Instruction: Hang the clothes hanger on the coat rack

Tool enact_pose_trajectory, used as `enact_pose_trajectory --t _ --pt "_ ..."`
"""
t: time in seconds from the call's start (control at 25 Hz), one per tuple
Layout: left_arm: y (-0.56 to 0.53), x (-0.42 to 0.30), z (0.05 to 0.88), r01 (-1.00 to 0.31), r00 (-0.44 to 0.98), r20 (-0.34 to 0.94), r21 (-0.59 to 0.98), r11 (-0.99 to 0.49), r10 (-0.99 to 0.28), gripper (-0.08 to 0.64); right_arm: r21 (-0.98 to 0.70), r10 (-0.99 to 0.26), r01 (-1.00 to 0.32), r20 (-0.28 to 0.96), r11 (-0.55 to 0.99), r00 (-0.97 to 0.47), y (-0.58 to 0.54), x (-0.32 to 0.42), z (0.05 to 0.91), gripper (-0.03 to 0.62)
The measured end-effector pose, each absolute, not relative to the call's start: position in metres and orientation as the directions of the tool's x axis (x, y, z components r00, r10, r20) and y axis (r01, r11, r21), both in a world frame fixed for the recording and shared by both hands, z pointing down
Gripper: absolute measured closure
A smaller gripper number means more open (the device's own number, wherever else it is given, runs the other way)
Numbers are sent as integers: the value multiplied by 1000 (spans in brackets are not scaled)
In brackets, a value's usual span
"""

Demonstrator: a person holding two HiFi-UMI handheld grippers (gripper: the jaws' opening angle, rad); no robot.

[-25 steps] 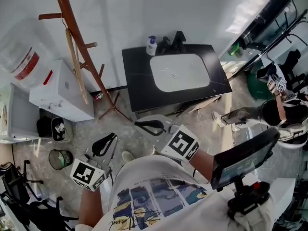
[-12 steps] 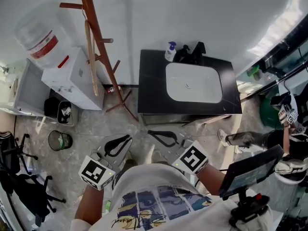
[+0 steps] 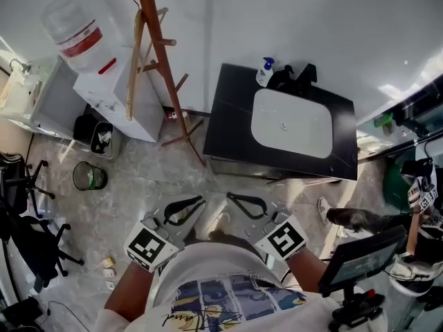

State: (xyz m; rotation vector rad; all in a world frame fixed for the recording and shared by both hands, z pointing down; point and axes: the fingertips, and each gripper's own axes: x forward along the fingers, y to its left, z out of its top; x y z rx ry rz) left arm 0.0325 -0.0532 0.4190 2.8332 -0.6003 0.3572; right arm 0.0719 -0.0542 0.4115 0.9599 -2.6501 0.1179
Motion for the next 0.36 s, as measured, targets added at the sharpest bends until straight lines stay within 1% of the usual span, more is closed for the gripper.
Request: enact_pose_trajectory --t 0.16,0.36 --pt "-48 39 419 -407 890 293 159 -899 -351 525 38 -607 -633 332 774 -722 -52 77 413 591" --pt "-48 42 417 -400 898 269 163 -902 -349 525 36 -610 -639 344 768 -714 -48 77 413 591"
